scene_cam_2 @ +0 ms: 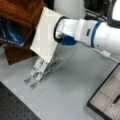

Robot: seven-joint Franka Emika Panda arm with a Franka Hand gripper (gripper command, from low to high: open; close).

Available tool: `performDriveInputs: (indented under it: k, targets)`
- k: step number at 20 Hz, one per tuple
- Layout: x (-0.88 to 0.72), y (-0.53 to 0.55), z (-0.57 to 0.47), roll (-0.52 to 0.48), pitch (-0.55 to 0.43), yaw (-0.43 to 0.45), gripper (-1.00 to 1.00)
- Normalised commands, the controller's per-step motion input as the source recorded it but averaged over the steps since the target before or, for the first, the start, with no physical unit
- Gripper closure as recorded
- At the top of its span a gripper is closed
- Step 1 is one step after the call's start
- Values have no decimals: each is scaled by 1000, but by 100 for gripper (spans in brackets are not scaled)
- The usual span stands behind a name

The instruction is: Open the box. Pick up the pen. Place the pen in the box. Pick up the book. Place the book on the shelf.

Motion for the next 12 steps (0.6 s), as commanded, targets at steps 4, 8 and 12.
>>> performDriveInputs:
  k: [4,8,12]
  targets:
    - [-181,-108,395,134,83,-230,100]
    - [-228,-180,415,119,68,-193,100]
    - [-249,-233,372,117,59,-159,100]
